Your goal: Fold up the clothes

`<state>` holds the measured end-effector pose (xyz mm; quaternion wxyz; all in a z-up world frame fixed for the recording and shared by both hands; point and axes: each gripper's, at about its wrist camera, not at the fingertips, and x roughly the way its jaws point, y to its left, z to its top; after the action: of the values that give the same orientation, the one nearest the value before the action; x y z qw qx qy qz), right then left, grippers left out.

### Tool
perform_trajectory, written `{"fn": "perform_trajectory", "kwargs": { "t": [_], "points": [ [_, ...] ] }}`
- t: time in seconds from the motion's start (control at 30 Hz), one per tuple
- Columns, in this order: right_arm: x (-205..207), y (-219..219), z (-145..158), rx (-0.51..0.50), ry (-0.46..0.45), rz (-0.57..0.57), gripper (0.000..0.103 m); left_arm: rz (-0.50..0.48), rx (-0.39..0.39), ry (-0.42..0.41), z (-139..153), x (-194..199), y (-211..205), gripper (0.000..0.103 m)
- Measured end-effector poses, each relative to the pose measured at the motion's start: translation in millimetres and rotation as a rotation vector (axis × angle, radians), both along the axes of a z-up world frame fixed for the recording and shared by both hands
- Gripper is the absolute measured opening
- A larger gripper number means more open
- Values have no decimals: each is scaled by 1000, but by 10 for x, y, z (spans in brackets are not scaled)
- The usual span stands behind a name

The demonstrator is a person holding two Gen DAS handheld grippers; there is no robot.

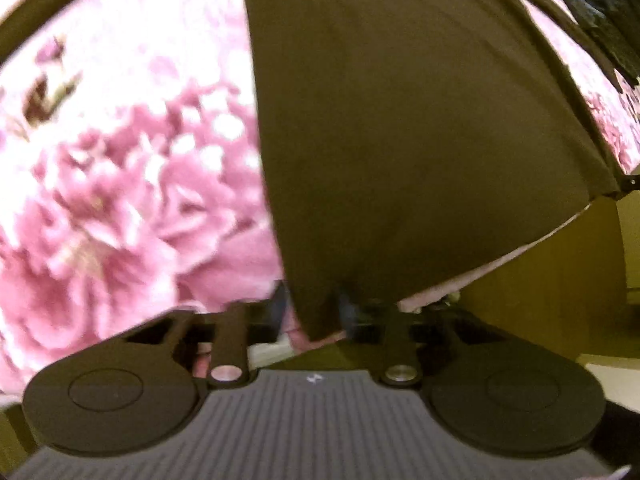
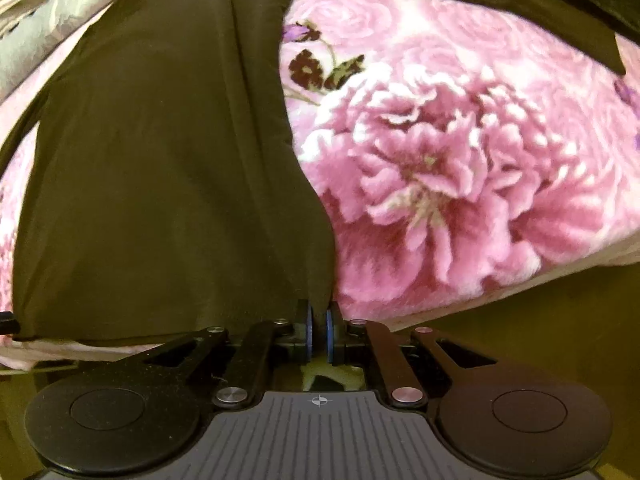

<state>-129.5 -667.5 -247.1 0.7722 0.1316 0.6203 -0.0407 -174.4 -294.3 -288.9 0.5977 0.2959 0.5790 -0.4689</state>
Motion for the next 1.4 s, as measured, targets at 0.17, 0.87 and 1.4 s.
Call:
{"fn": "perform_trajectory", "kwargs": {
  "t": [0.17,0.87,1.4],
  "points": [
    [68,-96,382,-128,-12,22,3,-74,-55,-38,397,-37,178,4],
    [-22,259,376,-58,11,-71,69,-68,-25,-123,591,273,402,10],
    [664,1222,841,96,-107,49,69,51,-59,-384,1406,1070,644,29]
  ]
}}
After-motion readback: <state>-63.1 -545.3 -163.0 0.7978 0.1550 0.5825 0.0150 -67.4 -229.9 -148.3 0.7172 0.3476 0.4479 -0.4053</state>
